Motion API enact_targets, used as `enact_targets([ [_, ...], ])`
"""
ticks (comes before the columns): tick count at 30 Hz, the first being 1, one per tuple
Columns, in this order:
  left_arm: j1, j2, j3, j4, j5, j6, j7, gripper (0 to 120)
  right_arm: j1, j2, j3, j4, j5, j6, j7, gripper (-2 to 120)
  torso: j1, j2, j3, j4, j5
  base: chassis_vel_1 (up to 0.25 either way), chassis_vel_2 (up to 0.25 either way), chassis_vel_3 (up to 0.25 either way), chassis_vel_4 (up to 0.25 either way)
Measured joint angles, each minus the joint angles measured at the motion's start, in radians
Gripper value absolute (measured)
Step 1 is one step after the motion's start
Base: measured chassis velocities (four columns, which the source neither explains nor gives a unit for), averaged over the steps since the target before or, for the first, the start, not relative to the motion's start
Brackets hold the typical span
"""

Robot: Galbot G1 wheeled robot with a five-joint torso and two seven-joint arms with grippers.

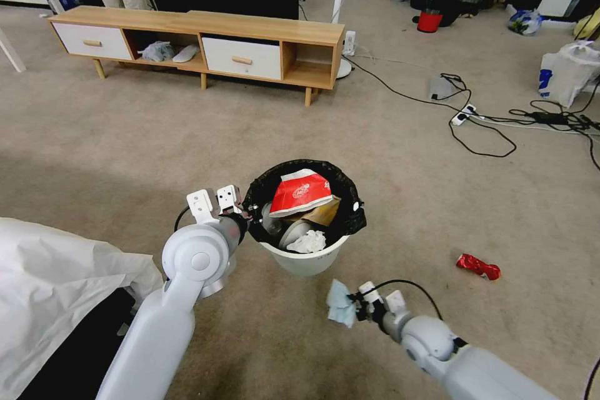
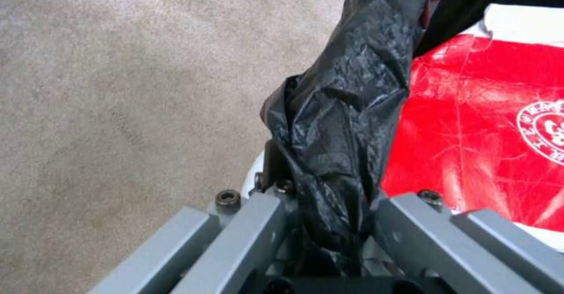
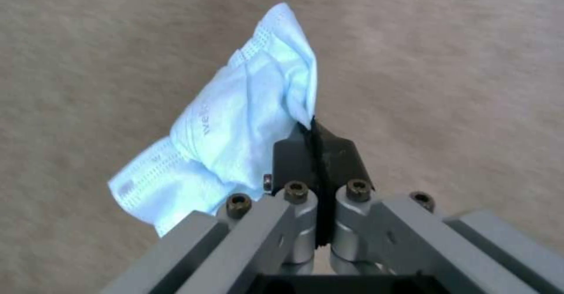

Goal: Pick up the trash bin and place the garbage on the floor into it.

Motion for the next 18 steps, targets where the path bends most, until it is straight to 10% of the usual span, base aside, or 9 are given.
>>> enact_targets([
  [18, -0.003, 0.010, 0.000, 0.012, -0.003, 0.000, 0.001, 2, -0.078, -0.156, 0.277, 0.126, 0.046, -0.014, 0.019, 0, 0.000, 0.000, 0.000, 0.0003, -0.0002, 0.000, 0.000, 0.000, 0.000],
])
